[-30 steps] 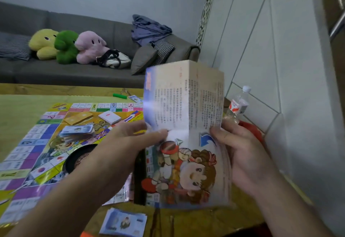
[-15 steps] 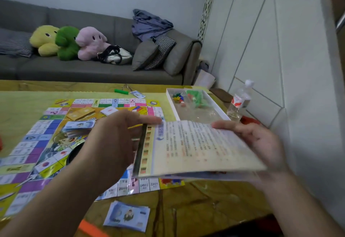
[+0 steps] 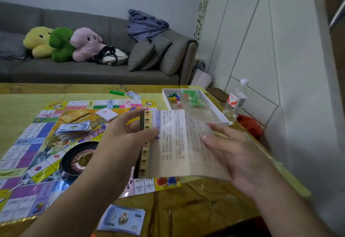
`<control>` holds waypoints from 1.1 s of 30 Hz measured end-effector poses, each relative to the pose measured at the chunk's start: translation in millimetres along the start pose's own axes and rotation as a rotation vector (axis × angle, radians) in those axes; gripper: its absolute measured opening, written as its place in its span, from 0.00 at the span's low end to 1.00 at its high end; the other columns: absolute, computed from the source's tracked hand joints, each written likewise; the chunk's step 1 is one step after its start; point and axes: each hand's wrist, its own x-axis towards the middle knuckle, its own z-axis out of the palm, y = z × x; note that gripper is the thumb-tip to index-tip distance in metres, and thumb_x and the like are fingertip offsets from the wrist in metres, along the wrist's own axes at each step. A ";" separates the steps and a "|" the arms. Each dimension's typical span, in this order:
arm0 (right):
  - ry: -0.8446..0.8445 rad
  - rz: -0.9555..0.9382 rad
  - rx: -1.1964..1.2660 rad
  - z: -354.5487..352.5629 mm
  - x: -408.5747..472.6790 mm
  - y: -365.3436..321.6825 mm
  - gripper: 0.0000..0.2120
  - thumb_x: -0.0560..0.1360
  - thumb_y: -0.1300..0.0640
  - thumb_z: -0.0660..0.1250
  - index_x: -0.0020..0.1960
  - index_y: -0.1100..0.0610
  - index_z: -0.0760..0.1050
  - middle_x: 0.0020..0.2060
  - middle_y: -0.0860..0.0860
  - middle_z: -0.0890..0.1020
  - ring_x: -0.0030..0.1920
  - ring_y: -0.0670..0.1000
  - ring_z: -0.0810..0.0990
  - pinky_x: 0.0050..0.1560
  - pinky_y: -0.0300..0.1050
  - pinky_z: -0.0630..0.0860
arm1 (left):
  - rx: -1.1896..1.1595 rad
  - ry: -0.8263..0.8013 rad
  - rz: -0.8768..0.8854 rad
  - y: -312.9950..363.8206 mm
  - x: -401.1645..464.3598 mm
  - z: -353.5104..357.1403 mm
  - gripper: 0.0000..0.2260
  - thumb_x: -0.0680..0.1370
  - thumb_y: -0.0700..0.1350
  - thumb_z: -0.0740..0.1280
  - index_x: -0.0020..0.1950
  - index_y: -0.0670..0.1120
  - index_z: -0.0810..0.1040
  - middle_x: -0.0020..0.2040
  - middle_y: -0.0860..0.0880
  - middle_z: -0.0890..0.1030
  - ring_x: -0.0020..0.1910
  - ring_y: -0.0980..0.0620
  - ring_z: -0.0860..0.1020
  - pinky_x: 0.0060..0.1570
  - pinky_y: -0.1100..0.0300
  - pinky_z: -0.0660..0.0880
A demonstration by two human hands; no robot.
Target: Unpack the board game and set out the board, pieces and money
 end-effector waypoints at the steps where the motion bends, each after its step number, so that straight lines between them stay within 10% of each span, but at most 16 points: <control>1: 0.017 -0.017 -0.046 -2.2 -1.0 -3.4 0.28 0.69 0.65 0.77 0.68 0.57 0.77 0.55 0.63 0.87 0.55 0.65 0.87 0.50 0.59 0.84 | 0.068 0.033 0.021 -0.2 1.2 -1.2 0.18 0.79 0.40 0.72 0.64 0.58 0.78 0.51 0.54 0.88 0.47 0.46 0.88 0.49 0.37 0.83; 10: 0.149 -0.041 0.004 18.2 3.4 17.2 0.17 0.78 0.63 0.72 0.65 0.50 0.79 0.50 0.58 0.89 0.51 0.59 0.89 0.49 0.58 0.85 | 0.241 -0.049 -0.074 -12.2 2.9 38.7 0.21 0.82 0.57 0.66 0.75 0.61 0.69 0.61 0.53 0.82 0.57 0.48 0.83 0.58 0.41 0.80; 20: 0.249 -0.208 -0.332 22.4 3.9 20.5 0.22 0.78 0.56 0.76 0.66 0.39 0.72 0.48 0.47 0.88 0.45 0.51 0.89 0.49 0.62 0.86 | 0.154 -0.144 -0.190 -13.3 12.1 39.4 0.15 0.83 0.42 0.67 0.43 0.57 0.87 0.44 0.49 0.89 0.43 0.48 0.88 0.48 0.43 0.84; 26: 0.288 -0.214 -0.475 7.2 4.4 19.0 0.22 0.77 0.47 0.75 0.66 0.40 0.69 0.54 0.41 0.82 0.47 0.35 0.82 0.39 0.32 0.80 | 0.077 -0.045 -0.127 -18.9 15.9 41.6 0.15 0.84 0.38 0.64 0.51 0.54 0.87 0.48 0.46 0.88 0.49 0.41 0.87 0.54 0.34 0.81; 33: 0.218 -0.136 -0.545 -0.1 6.4 24.0 0.05 0.83 0.56 0.68 0.52 0.49 0.83 0.43 0.45 0.89 0.45 0.46 0.88 0.48 0.56 0.86 | 0.155 -0.057 -0.155 -20.6 23.3 49.3 0.06 0.84 0.43 0.67 0.54 0.49 0.84 0.43 0.49 0.88 0.43 0.46 0.88 0.44 0.40 0.85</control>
